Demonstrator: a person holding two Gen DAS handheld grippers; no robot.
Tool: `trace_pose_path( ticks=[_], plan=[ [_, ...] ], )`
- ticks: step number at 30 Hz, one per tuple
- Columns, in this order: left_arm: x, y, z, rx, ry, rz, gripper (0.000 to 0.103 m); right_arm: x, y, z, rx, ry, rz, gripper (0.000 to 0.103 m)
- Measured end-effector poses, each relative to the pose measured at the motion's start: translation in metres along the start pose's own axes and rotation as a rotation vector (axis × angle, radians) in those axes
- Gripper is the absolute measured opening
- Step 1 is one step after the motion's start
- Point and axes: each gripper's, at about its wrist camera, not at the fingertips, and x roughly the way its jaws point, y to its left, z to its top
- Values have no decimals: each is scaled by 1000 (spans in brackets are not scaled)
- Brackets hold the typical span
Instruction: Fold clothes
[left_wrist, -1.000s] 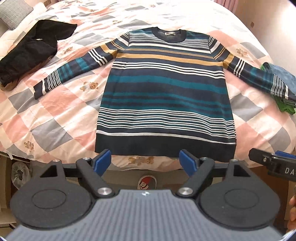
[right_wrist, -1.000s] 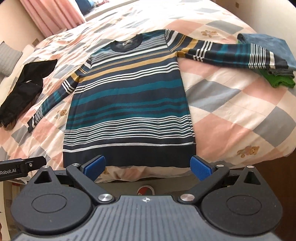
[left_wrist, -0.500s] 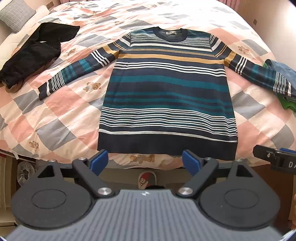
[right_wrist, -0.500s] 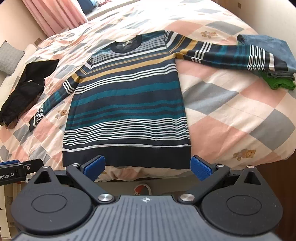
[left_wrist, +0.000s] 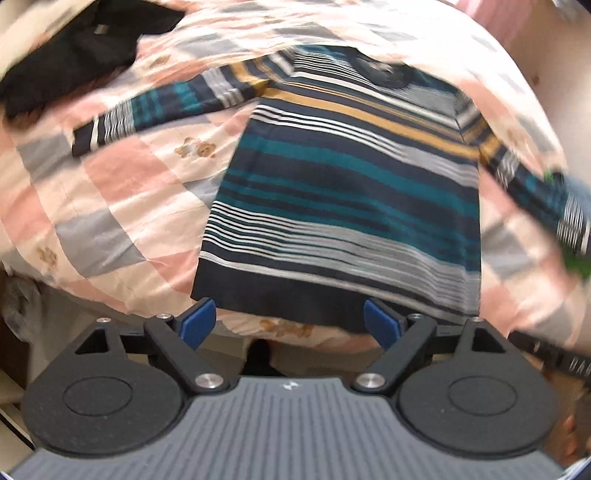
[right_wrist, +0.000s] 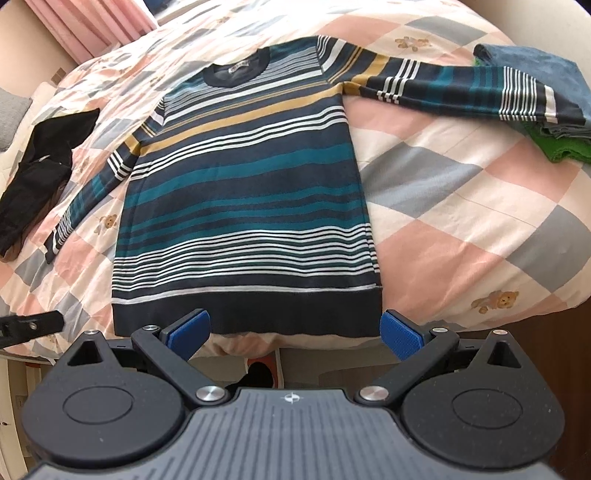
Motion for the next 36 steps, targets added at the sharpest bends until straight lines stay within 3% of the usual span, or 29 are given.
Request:
trace_pose_path(
  ticks=[6,8,12,17,22,28,29,30,31,32,36],
  plan=[
    [42,111,51,-384,-7,-102,81,32,19,23,-9,51,-22,101],
    [61,153,69,-542,-35,-134,80,47,31,31,-13,74,-38,101],
    [108,237,105,-840,-107,-176,67,81,59,50,-31,142,-85,101],
    [166,317,149,-1089,-187,-190,64,132,106,79,-88,247,-132,101],
    [210,363,180,-1119,-223,-113,64,182,150,109,-120,293,-120,101],
    [244,382,189,-1141,-245,-55,59,236,177,139,-121,331,-107,101],
    [246,381,190,-1142,-256,-50,56,243,178,143,-118,335,-106,101],
    [247,379,192,-1136,-263,-38,44,250,180,147,-115,340,-105,101],
    [247,376,196,-1125,-277,-37,22,256,179,151,-112,344,-108,101],
    [244,372,200,-1114,-302,-51,17,262,178,154,-108,348,-111,101],
    [204,321,240,-979,-459,-113,16,269,166,167,-95,342,-110,101]
  ],
)
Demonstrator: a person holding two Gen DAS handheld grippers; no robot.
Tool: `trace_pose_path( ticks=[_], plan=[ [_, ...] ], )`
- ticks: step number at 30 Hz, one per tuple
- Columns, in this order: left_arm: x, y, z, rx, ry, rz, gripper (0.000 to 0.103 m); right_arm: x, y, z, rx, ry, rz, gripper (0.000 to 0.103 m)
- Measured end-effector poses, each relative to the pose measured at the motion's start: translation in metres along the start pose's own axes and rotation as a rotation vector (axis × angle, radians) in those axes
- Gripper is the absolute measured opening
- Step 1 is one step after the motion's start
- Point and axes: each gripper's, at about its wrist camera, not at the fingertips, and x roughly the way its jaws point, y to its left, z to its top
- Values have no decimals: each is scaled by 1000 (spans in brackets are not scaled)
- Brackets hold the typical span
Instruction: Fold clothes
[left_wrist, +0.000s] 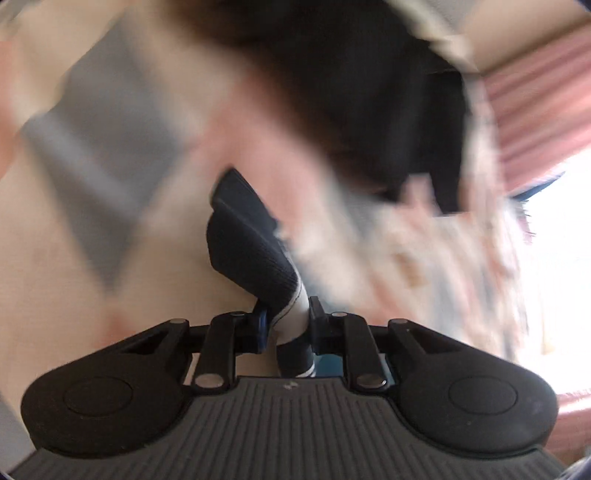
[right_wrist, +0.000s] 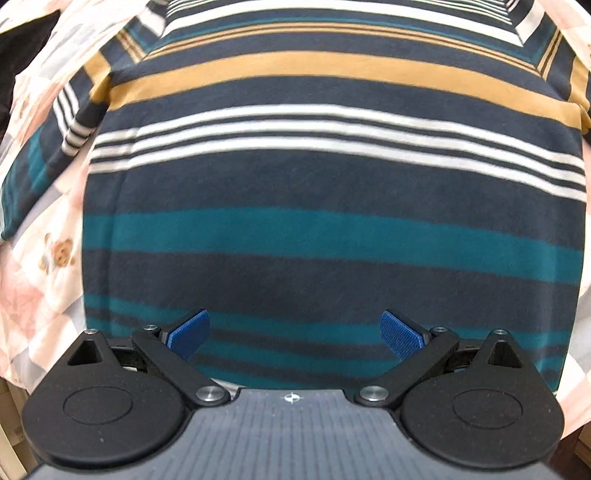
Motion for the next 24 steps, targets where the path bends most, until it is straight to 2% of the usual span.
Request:
trace_pose_path(
  ticks=[3,6,9,11,13,15,16,17,19,20,22,24],
  plan=[
    [-21,-92,-28,195,-28,-183,16,-6,-18,9,28,-14,14,101],
    [-46,-191,-95,446,-3,-414,17,-19,-46,20,80,-45,42,101],
    [-68,-267,-193,643,115,-643,17,-36,-84,32,149,-111,72,101],
    [-73,-292,-266,720,231,-770,17,-51,-117,39,210,-170,89,101],
    [-70,-305,-340,801,354,-855,19,-66,-156,45,284,-240,120,101],
    [-50,-295,-411,856,485,-872,24,-80,-198,48,367,-323,169,101],
    [-32,-284,-442,877,556,-828,27,-85,-221,49,412,-364,203,101],
    [-12,-270,-471,895,624,-768,26,-85,-243,50,455,-402,240,101],
    [23,-241,-511,960,730,-596,24,-80,-287,51,542,-467,310,98],
    [35,-230,-518,985,768,-530,23,-75,-306,52,579,-478,338,96],
    [35,-211,-506,1000,772,-511,23,-63,-336,54,625,-499,399,81],
    [24,-200,-484,1030,751,-500,25,-54,-351,57,615,-527,462,75]
  ],
)
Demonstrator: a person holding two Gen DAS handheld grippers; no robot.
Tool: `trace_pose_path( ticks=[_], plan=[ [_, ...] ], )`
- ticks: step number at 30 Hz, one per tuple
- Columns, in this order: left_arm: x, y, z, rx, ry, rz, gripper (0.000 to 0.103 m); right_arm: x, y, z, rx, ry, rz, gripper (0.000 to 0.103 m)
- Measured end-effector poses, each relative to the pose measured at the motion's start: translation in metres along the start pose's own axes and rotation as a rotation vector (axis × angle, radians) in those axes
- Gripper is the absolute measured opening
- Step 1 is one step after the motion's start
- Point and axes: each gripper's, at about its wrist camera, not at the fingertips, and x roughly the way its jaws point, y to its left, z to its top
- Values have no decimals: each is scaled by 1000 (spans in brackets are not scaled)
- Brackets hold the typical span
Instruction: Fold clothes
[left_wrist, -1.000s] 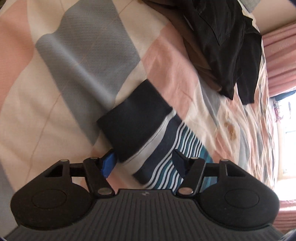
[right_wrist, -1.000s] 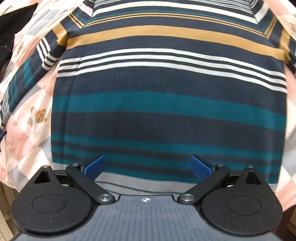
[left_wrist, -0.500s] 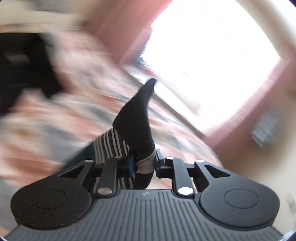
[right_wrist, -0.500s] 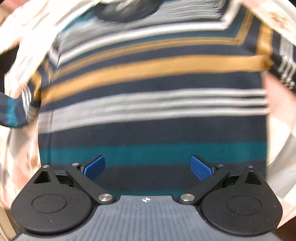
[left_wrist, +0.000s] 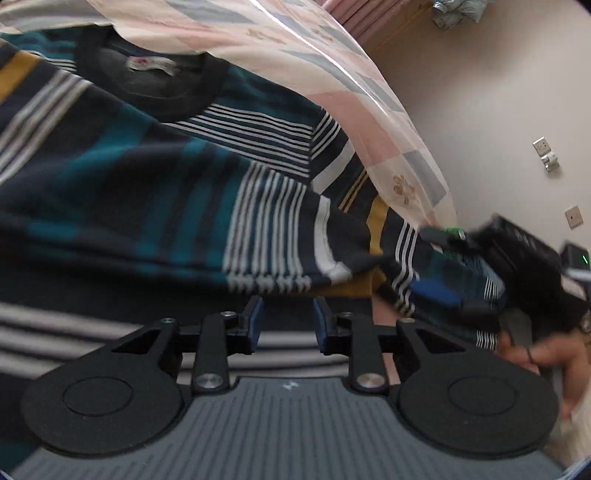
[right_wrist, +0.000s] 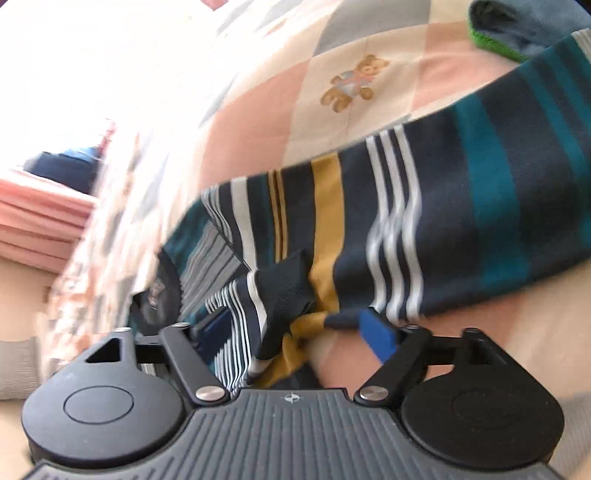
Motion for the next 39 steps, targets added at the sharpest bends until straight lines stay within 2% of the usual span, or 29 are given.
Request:
trace_pose_path(
  ticks=[2,6,7,9,12,14,16,17,18,19,22,25,26,28,29,30,31,32,33,34,37,39],
  plan=[
    [-27,9,3,22,-18,55,25,7,-1,6,-57,8,57,75],
    [-75,26,20,12,-75,177,29,27,12,18,-187,76,165,63],
    [-83,37,30,-2,-95,201,31,33,18,22,-233,93,154,58],
    [-97,59,52,-33,-133,246,32,45,31,25,-316,95,53,56],
    [-112,100,86,-104,-187,314,32,53,33,33,-331,86,-24,57],
    [-118,131,112,-191,-214,335,33,62,24,34,-283,127,-39,59],
    [-121,165,138,-287,-243,338,41,67,19,34,-242,153,-27,60],
    [-120,183,151,-338,-259,339,42,68,20,32,-249,161,-11,54],
    [-117,201,163,-392,-271,329,43,68,21,31,-257,168,4,37],
    [-115,219,174,-447,-281,314,43,70,23,31,-272,171,-6,28],
    [-100,265,200,-584,-289,214,45,70,30,32,-294,174,-30,27],
    [-82,294,217,-630,-236,129,45,69,27,32,-273,179,-39,30],
    [-75,298,222,-619,-203,108,45,69,25,31,-267,178,-41,32],
    [-63,295,229,-536,-120,96,38,69,24,29,-255,177,-43,36],
    [-57,290,233,-480,-82,104,32,70,24,28,-252,177,-47,36],
    [-54,283,236,-409,-53,122,11,71,25,26,-249,176,-50,36],
    [-54,274,237,-331,-43,151,9,71,26,25,-255,172,-54,33],
    [-58,263,238,-251,-55,173,8,72,29,23,-274,171,-68,27],
    [-65,252,237,-171,-93,173,8,73,31,22,-294,169,-82,11],
    [-75,240,235,-90,-139,163,8,67,37,20,-324,146,-52,7],
    [-92,217,228,76,-232,142,9,48,54,15,-417,71,51,4],
    [-85,222,224,77,-210,190,9,26,66,10,-516,-20,232,3]
  ],
)
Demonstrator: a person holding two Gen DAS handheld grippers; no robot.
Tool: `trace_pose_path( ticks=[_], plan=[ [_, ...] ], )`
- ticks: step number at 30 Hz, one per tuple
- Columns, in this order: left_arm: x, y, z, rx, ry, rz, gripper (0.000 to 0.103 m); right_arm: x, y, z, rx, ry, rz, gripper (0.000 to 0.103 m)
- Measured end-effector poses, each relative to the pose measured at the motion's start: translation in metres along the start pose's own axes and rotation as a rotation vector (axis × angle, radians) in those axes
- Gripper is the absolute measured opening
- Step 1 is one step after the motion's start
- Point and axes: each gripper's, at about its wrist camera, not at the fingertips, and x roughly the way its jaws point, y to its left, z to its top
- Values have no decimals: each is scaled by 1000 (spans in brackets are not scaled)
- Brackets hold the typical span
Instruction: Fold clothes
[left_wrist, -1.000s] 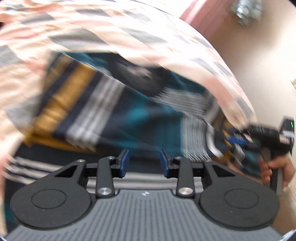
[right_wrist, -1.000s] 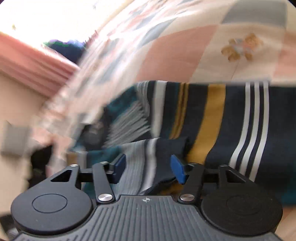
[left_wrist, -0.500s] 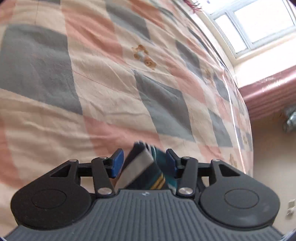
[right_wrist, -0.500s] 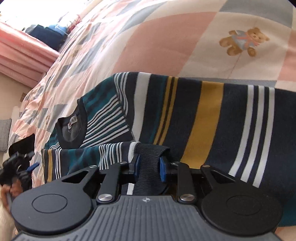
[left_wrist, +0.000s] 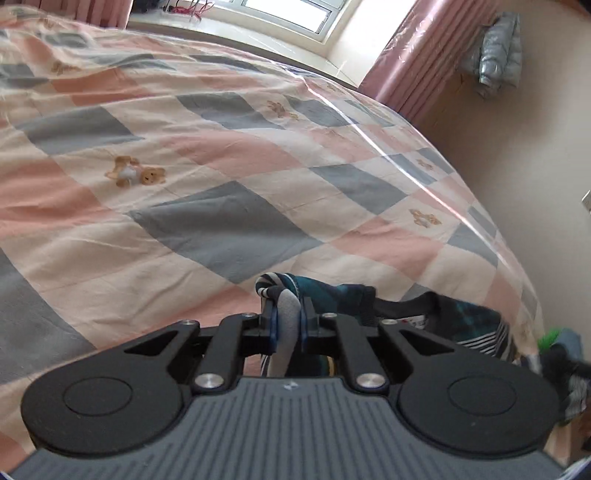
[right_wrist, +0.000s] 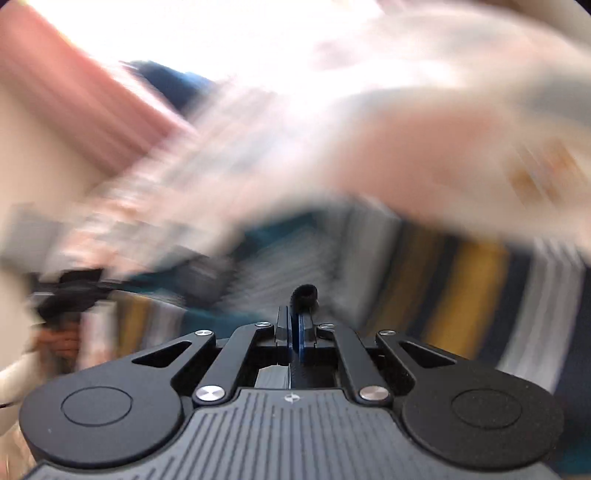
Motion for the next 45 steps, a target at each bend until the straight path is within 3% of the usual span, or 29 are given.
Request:
trace_pose_path(
  ticks=[3,5,6,7,9,12,15,17,18,21,26,31,34,36,37,40,43,45],
  plan=[
    [21,14,-12,-56,118,112,15,-1,0,1,-55,-34,-15,2],
    [11,23,-18,-160,138,72,16,17,-22,-2,19,66,-128,3],
    [-1,24,-21,-194,138,54,21,25,-33,-5,72,119,-173,3],
    [-14,23,-24,-215,138,40,35,33,-45,-7,125,172,-219,5],
    [-37,22,-36,-248,163,36,52,31,-49,-12,155,166,-202,16],
    [-67,15,-62,-251,213,51,52,29,-47,-19,194,159,-205,45],
    [-97,-24,-90,-68,237,78,39,30,-46,-21,212,171,-209,46],
    [-109,-57,-109,104,259,81,28,34,-41,-18,196,196,-229,28],
    [-112,-72,-119,167,266,67,21,36,-36,-15,175,211,-244,9],
    [-103,-100,-142,296,281,67,20,33,-20,-4,154,196,-232,6],
    [-78,-112,-157,375,242,126,20,19,28,29,141,96,-86,4],
    [-74,-110,-154,359,141,222,21,14,102,75,52,12,136,4],
    [-89,-96,-153,286,53,368,21,7,145,100,-2,-44,307,4],
    [-102,-79,-156,199,25,443,25,0,171,111,-56,-86,430,4],
    [-107,-71,-159,153,32,460,22,-5,179,114,-89,-109,489,4],
    [-122,-61,-168,90,55,430,22,-6,181,106,-191,-130,480,2],
    [-124,-83,-173,249,71,412,26,13,116,84,17,-49,284,3],
    [-111,-98,-176,377,90,412,32,21,85,71,114,-18,218,3]
  ],
)
